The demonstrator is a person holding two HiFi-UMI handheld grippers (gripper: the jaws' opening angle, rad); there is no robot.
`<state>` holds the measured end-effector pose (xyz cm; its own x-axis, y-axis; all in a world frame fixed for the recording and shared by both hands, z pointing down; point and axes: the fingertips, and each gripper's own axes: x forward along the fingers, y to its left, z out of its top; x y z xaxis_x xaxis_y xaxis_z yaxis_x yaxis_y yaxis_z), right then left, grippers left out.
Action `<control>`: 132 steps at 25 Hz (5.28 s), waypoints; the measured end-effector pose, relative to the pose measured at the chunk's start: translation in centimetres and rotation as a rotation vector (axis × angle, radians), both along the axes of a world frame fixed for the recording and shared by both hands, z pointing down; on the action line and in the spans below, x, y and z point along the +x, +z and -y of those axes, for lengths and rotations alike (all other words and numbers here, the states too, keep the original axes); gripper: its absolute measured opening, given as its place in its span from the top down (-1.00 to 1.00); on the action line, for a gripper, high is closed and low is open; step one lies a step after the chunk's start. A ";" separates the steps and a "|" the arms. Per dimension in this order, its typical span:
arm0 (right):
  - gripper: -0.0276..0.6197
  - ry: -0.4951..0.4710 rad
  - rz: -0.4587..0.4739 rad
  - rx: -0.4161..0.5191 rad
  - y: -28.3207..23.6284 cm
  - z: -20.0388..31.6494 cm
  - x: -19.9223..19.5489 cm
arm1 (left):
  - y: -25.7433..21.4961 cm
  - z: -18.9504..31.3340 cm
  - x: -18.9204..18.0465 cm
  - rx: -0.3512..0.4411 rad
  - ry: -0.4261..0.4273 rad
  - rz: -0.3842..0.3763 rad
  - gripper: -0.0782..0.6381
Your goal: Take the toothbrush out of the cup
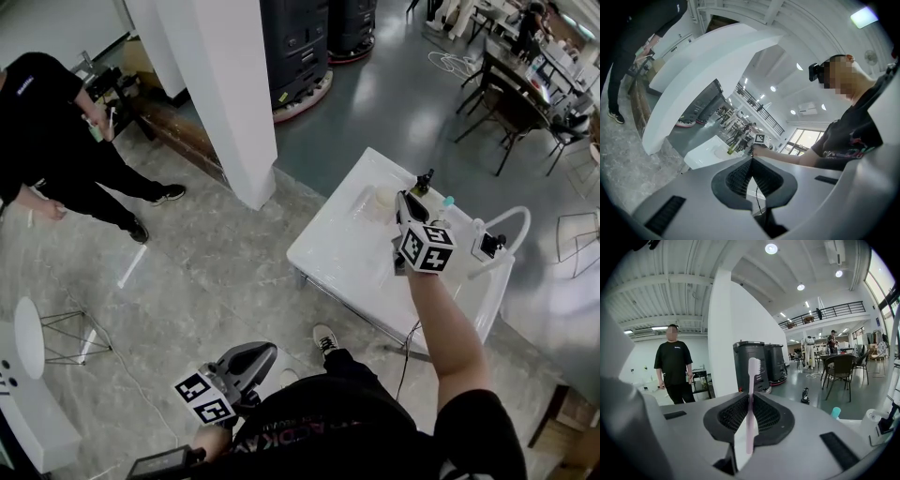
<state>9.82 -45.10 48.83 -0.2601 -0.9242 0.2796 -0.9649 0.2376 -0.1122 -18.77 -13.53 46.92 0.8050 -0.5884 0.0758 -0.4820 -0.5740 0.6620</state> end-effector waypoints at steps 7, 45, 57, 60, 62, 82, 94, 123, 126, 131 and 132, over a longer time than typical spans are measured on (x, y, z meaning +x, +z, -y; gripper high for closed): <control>0.79 -0.044 0.026 0.034 -2.7 -6.4 -1.9 | -1.3 -3.0 -0.7 0.046 0.050 0.005 0.76; 0.79 -0.282 0.197 0.006 -6.0 -42.0 -5.4 | -2.4 -15.8 8.5 0.069 0.330 -0.017 0.76; 0.79 -0.366 0.299 -0.032 -5.5 -50.6 -1.6 | -3.1 -20.5 16.3 0.098 0.300 -0.001 0.76; 0.79 -0.369 0.322 -0.046 -5.1 -52.2 -0.3 | -3.1 -21.9 18.1 0.099 0.296 0.010 0.76; 0.79 -0.377 0.339 -0.050 -4.8 -53.1 0.5 | -2.9 -23.0 19.1 0.097 0.291 0.017 0.76; 0.79 -0.515 0.444 -0.108 -2.4 -59.7 3.7 | -1.3 -29.8 23.6 0.091 0.184 0.052 0.76; 0.79 -0.548 0.473 -0.099 -2.3 -60.8 4.0 | -1.4 -30.9 24.4 0.122 0.190 0.096 0.76; 0.79 -0.572 0.473 -0.126 -1.7 -60.7 2.5 | -1.0 -30.9 23.4 0.099 0.185 0.112 0.76; 0.79 -0.572 0.471 -0.131 -1.6 -60.5 2.2 | -1.0 -30.8 23.1 0.094 0.185 0.112 0.76; 0.79 -0.575 0.470 -0.131 -1.4 -60.5 2.0 | -0.8 -30.7 23.0 0.095 0.187 0.111 0.76; 0.79 -0.576 0.470 -0.131 -1.4 -60.5 1.9 | -0.9 -30.7 22.9 0.094 0.184 0.108 0.76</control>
<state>11.70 15.37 47.41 -0.8109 -0.5731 0.1187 -0.5361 0.6460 -0.5434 4.14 17.13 46.07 0.8895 -0.4410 0.1193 -0.4287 -0.7153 0.5519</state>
